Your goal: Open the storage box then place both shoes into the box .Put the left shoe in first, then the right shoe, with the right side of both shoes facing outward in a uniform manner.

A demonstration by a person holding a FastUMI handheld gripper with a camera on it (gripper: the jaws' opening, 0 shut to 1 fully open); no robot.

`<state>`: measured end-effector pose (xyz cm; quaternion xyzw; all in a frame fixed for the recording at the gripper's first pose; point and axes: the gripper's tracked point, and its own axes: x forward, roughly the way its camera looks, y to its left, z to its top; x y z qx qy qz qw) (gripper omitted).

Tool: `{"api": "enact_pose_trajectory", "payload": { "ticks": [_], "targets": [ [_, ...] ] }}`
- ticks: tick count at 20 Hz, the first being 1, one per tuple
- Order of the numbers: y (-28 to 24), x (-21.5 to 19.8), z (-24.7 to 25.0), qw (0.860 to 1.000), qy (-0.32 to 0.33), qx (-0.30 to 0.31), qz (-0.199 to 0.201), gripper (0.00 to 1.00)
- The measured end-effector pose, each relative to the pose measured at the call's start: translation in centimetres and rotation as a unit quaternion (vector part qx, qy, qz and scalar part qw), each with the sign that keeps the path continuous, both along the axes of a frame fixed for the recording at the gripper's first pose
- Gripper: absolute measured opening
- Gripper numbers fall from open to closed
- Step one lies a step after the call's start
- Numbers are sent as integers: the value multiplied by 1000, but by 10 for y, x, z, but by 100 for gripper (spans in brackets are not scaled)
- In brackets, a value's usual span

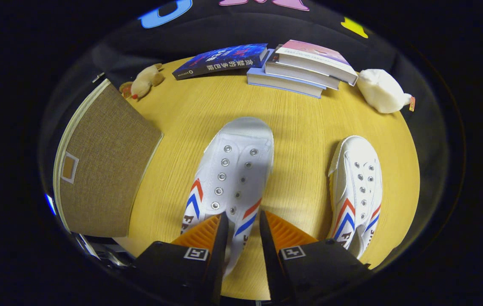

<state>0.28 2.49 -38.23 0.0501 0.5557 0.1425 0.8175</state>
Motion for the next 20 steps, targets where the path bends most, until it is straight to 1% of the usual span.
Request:
{"api": "enact_pose_trajectory", "payload": {
  "ticks": [1, 2, 4, 5, 7, 8, 10, 14, 17, 20],
  "targets": [
    [0, 0, 0, 1000, 5, 6, -6, 41],
    [0, 0, -1, 1000, 7, 10, -10, 33],
    [0, 1, 0, 1000, 7, 20, -14, 29],
    [-1, 1, -1, 999, 7, 26, -19, 24],
    [-3, 1, 0, 997, 12, 45, -55, 11],
    [-4, 0, 0, 996, 19, 57, -67, 7],
    [-3, 3, 2, 993, 23, 71, -86, 5],
    [5, 4, 31, 990, 8, 94, -104, 5],
    [8, 9, 70, 984, -9, 121, -128, 5],
    [8, 14, 118, 983, -38, 123, -131, 5]
  ]
}}
